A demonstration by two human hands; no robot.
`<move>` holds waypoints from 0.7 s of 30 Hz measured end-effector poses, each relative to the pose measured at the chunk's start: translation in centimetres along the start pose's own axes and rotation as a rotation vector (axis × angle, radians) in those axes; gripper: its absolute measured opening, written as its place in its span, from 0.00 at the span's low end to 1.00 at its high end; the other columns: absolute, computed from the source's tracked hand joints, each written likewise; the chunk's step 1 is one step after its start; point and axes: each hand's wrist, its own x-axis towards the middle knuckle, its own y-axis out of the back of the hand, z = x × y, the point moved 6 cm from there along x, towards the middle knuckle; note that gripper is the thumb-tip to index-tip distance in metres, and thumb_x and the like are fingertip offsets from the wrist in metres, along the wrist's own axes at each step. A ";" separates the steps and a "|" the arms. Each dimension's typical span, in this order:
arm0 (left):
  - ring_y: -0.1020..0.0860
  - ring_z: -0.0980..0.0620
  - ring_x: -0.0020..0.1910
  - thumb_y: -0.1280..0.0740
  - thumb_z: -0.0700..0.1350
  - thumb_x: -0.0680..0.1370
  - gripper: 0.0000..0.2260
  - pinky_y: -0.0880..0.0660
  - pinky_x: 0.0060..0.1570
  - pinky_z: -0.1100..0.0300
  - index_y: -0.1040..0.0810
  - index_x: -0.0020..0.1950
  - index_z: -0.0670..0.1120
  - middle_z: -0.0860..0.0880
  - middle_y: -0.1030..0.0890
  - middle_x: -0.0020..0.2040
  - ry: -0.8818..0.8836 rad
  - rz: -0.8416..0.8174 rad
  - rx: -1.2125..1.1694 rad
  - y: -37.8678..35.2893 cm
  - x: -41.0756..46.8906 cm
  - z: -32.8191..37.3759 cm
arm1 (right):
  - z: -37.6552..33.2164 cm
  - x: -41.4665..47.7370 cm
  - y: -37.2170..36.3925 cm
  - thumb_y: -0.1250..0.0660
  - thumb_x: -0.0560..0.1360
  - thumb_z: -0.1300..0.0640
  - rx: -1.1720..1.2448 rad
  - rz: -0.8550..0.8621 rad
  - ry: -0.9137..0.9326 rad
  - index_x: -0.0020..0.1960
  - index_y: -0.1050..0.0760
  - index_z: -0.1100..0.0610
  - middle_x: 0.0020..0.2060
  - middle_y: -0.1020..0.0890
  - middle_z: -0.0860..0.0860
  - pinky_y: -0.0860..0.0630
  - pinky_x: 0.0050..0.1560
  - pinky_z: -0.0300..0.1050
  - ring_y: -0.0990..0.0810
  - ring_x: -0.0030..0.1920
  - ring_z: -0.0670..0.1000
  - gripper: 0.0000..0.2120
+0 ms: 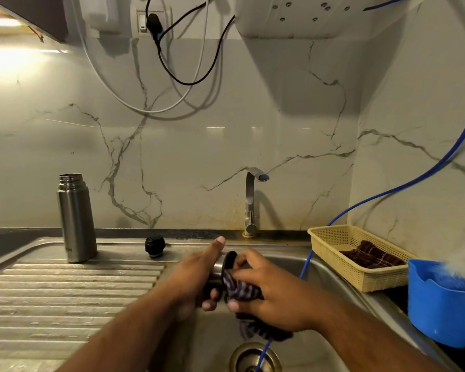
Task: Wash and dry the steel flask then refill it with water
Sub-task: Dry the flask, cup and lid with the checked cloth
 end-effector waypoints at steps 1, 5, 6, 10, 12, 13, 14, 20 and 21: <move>0.30 0.51 0.25 0.38 0.66 0.80 0.29 0.35 0.19 0.63 0.21 0.58 0.40 0.39 0.22 0.40 0.061 0.024 -0.040 0.2 0.1 -0.5 | 0.3 0.0 0.3 0.30 0.79 0.50 -0.085 0.015 0.006 0.70 0.27 0.41 0.63 0.33 0.38 0.26 0.63 0.39 0.29 0.61 0.40 0.20; 0.34 0.55 0.21 0.42 0.63 0.82 0.28 0.41 0.15 0.68 0.23 0.61 0.38 0.38 0.19 0.41 0.190 0.017 -0.084 0.6 0.4 -1.2 | 0.8 -0.4 2.8 0.25 0.75 0.54 -0.027 0.332 0.018 0.62 0.32 0.35 0.58 0.24 0.38 0.25 0.50 0.31 0.25 0.56 0.38 0.24; 0.36 0.56 0.20 0.44 0.63 0.83 0.29 0.42 0.15 0.68 0.23 0.60 0.38 0.37 0.19 0.41 0.221 -0.031 -0.097 0.2 0.2 -1.2 | 0.4 -0.5 2.9 0.25 0.75 0.55 -0.070 0.387 0.096 0.58 0.30 0.37 0.58 0.25 0.38 0.25 0.51 0.31 0.25 0.56 0.38 0.21; 0.38 0.57 0.20 0.45 0.64 0.82 0.29 0.44 0.14 0.69 0.20 0.49 0.40 0.39 0.22 0.36 0.340 -0.156 -0.142 -2.1 -1.1 -1.4 | -0.5 -0.5 1.4 0.27 0.72 0.62 -0.381 0.482 0.303 0.56 0.23 0.46 0.61 0.31 0.45 0.27 0.49 0.30 0.30 0.56 0.42 0.17; 0.39 0.57 0.19 0.46 0.63 0.82 0.27 0.44 0.14 0.68 0.21 0.49 0.40 0.40 0.24 0.34 0.298 -0.147 -0.147 -2.4 -1.0 -1.0 | -0.3 -0.2 1.3 0.27 0.71 0.64 -0.354 0.552 0.277 0.58 0.22 0.48 0.61 0.30 0.46 0.24 0.50 0.34 0.29 0.57 0.44 0.19; 0.39 0.57 0.19 0.46 0.63 0.82 0.27 0.44 0.14 0.69 0.21 0.50 0.40 0.40 0.24 0.34 0.260 -0.135 -0.151 -2.2 -0.8 -0.7 | -0.3 0.1 1.3 0.27 0.71 0.64 -0.342 0.583 0.259 0.59 0.22 0.48 0.61 0.30 0.46 0.21 0.51 0.38 0.29 0.59 0.45 0.20; 0.40 0.57 0.19 0.46 0.63 0.82 0.27 0.44 0.14 0.69 0.21 0.50 0.40 0.41 0.25 0.33 0.225 -0.116 -0.149 -2.0 -0.7 -0.3 | -0.4 0.4 1.3 0.28 0.72 0.64 -0.339 0.598 0.240 0.60 0.22 0.48 0.62 0.31 0.47 0.20 0.54 0.41 0.29 0.62 0.46 0.20; 0.38 0.55 0.20 0.45 0.64 0.83 0.27 0.42 0.17 0.67 0.23 0.56 0.40 0.43 0.23 0.31 0.046 0.075 0.033 -0.5 -1.2 1.3 | 0.9 0.9 1.4 0.29 0.75 0.51 -0.133 0.355 0.033 0.68 0.26 0.40 0.65 0.36 0.39 0.22 0.58 0.40 0.32 0.64 0.41 0.22; 0.38 0.55 0.20 0.45 0.63 0.83 0.26 0.42 0.17 0.68 0.23 0.57 0.41 0.43 0.23 0.30 0.008 0.105 0.072 -0.3 -1.2 1.5 | 1.1 0.9 1.2 0.30 0.74 0.48 -0.116 0.289 -0.014 0.70 0.29 0.39 0.62 0.34 0.38 0.21 0.54 0.40 0.29 0.59 0.41 0.25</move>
